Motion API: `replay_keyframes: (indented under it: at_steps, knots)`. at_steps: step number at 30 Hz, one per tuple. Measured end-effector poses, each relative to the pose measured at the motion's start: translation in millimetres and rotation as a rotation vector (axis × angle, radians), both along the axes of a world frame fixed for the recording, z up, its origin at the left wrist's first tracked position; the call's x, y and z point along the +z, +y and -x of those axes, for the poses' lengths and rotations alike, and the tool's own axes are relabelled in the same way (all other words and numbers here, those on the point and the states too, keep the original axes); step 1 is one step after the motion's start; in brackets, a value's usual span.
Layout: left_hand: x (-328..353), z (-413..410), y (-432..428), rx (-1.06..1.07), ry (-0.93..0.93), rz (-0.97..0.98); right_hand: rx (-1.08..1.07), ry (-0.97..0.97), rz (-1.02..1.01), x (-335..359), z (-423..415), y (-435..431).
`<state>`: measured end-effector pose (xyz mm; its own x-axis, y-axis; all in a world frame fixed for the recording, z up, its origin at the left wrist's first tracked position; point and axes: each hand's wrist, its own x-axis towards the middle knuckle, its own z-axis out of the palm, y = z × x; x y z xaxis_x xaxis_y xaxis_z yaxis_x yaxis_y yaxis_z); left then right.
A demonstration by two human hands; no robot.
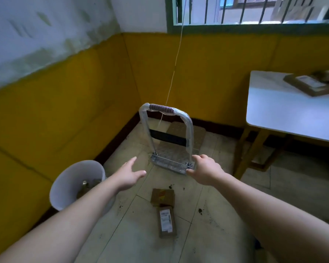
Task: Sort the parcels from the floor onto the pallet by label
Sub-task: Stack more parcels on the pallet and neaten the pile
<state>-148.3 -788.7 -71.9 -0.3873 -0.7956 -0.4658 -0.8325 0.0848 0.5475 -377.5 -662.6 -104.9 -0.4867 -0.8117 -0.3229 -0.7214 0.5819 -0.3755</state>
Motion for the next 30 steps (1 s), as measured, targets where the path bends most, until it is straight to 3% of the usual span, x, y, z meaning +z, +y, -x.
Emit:
replay_keyframes:
  at_steps: [9, 16, 22, 30]
  knots:
    - [-68, 22, -71, -0.183, -0.086, -0.140, -0.218, -0.101, -0.133, -56, -11, -25]
    - [-179, 18, -130, -0.414, -0.190, -0.266, -0.474, -0.247, -0.181, -147, -61, -55]
    - [-326, 0, -137, -0.325, -0.208, -0.393, -0.545, -0.395, -0.269, -283, -101, -67]
    - [-588, -8, -107, -0.138, -0.235, -0.516, -0.511, -0.453, -0.261, -535, -106, -71]
